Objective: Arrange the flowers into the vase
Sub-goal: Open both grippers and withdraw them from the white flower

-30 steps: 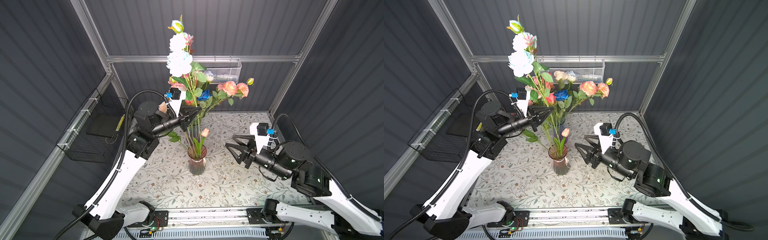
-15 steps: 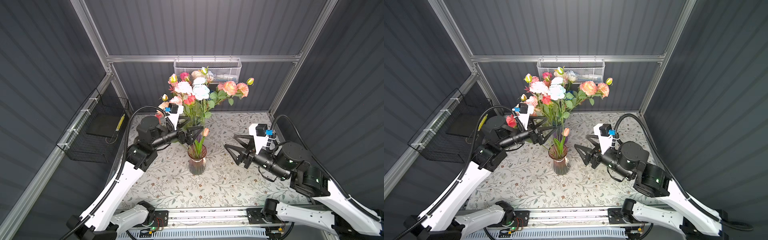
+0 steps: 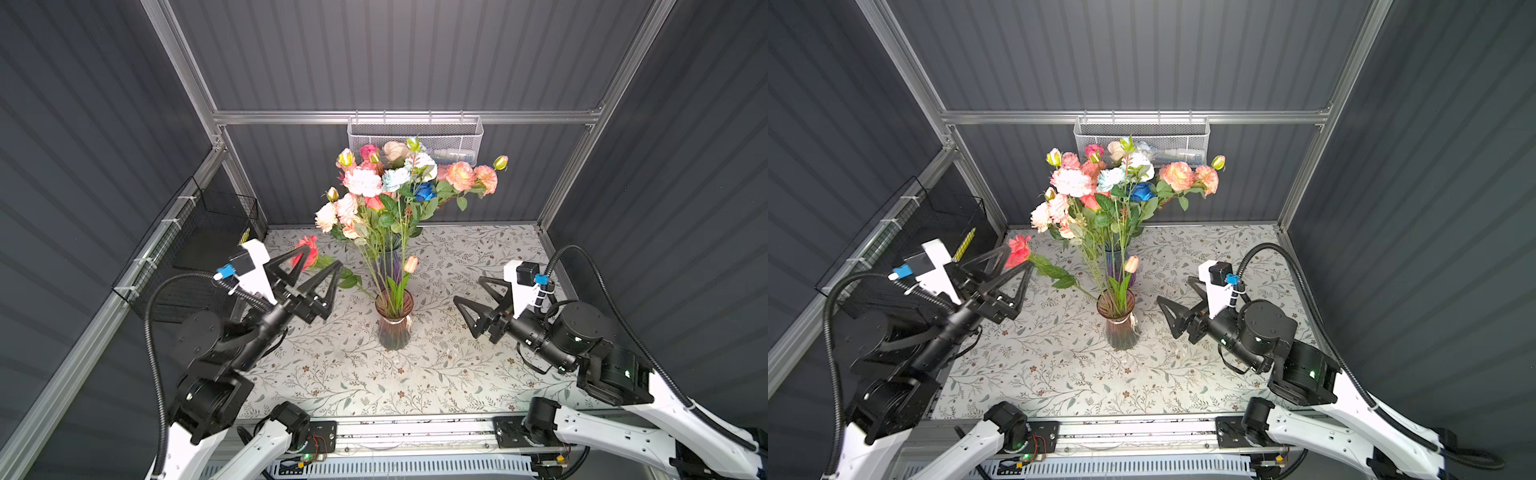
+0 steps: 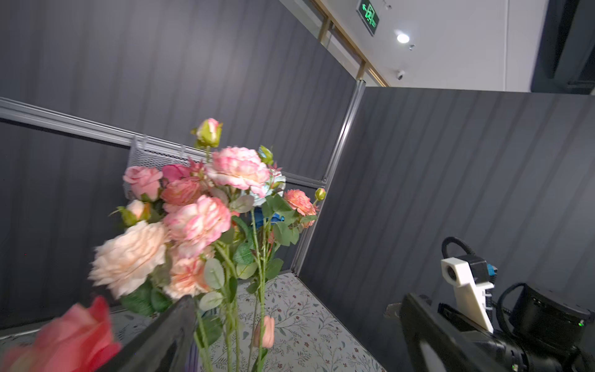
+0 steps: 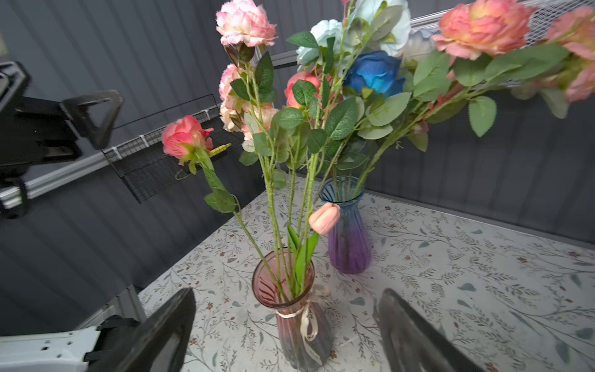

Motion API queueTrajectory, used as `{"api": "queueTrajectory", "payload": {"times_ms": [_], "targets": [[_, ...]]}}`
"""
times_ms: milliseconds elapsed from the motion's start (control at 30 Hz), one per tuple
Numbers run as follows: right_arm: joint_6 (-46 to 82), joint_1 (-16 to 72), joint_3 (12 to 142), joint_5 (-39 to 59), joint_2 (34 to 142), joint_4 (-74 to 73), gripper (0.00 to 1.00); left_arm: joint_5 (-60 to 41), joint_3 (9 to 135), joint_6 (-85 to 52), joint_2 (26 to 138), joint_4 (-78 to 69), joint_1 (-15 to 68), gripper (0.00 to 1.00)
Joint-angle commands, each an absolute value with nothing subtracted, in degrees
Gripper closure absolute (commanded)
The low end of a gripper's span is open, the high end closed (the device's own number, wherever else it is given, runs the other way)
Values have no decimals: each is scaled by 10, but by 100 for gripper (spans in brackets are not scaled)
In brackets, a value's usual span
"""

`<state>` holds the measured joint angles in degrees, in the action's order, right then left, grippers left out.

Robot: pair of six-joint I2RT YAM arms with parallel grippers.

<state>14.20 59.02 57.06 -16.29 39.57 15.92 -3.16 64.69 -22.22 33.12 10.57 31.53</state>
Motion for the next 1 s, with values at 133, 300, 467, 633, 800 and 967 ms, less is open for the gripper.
{"api": "queueTrajectory", "payload": {"times_ms": [133, 300, 467, 633, 800, 967], "targets": [[157, 592, 518, -236, 385, 121, 1, 157, 581, -284, 241, 291, 314, 0], [163, 591, 481, -254, 379, 94, 1, 222, 502, -344, 192, 372, 314, 0], [154, 591, 447, -259, 371, 56, 1, 287, 420, -396, 159, 387, 314, 0], [161, 591, 432, -262, 369, 54, 1, 375, 364, -400, 180, 361, 313, 0], [164, 591, 411, -261, 350, 47, 1, 414, 345, -407, 307, 272, 314, 0], [163, 590, 399, -262, 321, 52, 1, 448, 366, -368, 442, 191, 284, 0]]}}
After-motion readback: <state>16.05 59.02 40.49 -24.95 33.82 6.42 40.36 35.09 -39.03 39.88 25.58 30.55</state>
